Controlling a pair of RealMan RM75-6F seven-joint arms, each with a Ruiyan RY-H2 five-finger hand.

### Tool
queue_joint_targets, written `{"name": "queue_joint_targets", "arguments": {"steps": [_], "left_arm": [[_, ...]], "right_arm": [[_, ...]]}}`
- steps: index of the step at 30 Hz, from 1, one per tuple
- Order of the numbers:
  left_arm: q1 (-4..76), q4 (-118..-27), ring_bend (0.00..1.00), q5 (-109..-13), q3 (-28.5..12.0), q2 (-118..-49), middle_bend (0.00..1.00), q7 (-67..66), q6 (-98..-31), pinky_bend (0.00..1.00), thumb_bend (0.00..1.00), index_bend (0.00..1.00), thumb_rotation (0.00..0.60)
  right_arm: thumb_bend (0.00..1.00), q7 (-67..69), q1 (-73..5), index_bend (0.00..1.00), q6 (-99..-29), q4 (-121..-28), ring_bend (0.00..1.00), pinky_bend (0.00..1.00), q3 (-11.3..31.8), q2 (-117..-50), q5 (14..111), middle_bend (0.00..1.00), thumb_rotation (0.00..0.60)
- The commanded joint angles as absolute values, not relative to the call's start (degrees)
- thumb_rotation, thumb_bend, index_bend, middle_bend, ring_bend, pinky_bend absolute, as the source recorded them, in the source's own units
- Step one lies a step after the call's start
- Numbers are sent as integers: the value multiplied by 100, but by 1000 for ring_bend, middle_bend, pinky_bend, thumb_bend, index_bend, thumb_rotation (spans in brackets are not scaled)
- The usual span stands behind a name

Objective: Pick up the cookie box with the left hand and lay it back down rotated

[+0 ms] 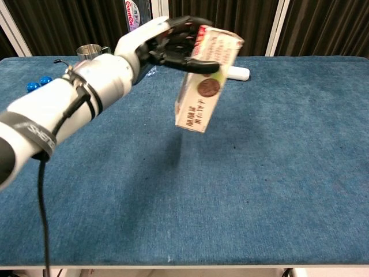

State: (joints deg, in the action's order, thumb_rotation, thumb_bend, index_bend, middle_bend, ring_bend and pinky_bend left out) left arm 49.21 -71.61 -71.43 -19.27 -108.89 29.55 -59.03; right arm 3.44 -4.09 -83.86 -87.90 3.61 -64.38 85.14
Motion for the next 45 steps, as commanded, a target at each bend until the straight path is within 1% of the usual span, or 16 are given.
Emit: {"name": "queue_joint_targets", "arguments": {"steps": [1, 8, 12, 16, 27, 29, 31, 34, 39, 45], "left_arm": [[4777, -5826, 211, -7932, -1707, -11552, 333, 3817, -6254, 67, 183, 327, 515], [4867, -4724, 208, -8191, -1541, -11955, 332, 4211, -6438, 42, 183, 327, 513], [4865, -4427, 205, -8298, -1448, -11984, 323, 4364, -6513, 34, 183, 321, 511], [4827, -4349, 192, -8349, -1358, -11901, 309, 4457, -6512, 20, 183, 308, 512], [4572, -4705, 117, -8328, -1099, -11357, 222, 4359, -6291, 0, 156, 222, 511], [4524, -4822, 96, -8344, -1030, -11213, 194, 4311, -6241, 0, 150, 178, 509], [4464, -4988, 60, -8375, -970, -11041, 140, 4227, -6252, 0, 137, 83, 512], [4387, -5252, 20, -8415, -881, -10798, 73, 4073, -6250, 0, 115, 4, 511], [4305, -5721, 0, -8448, -782, -10413, 7, 3640, -6223, 0, 98, 0, 512], [4231, -6398, 0, -8369, -732, -9969, 0, 3093, -6093, 0, 95, 0, 524]], "right_arm": [[129, 293, -397, 0, -8396, -8846, 0, 0, 364, -6415, 8497, 0, 600], [129, 188, -356, 0, -8445, -8965, 0, 0, 375, -6381, 8452, 0, 600], [129, 168, -349, 0, -8441, -8989, 0, 0, 381, -6387, 8428, 0, 600], [129, 162, -359, 0, -8426, -8996, 0, 0, 384, -6401, 8429, 0, 600], [129, 227, -358, 0, -8449, -8944, 0, 0, 398, -6417, 8453, 0, 600], [129, 247, -355, 0, -8459, -8936, 0, 0, 398, -6416, 8463, 0, 600], [129, 270, -354, 0, -8464, -8921, 0, 0, 398, -6419, 8470, 0, 600], [128, 304, -357, 0, -8466, -8885, 0, 0, 396, -6441, 8486, 0, 600], [129, 355, -377, 0, -8459, -8850, 0, 0, 397, -6462, 8523, 0, 600], [129, 433, -391, 0, -8449, -8801, 0, 0, 398, -6466, 8543, 0, 600]]}}
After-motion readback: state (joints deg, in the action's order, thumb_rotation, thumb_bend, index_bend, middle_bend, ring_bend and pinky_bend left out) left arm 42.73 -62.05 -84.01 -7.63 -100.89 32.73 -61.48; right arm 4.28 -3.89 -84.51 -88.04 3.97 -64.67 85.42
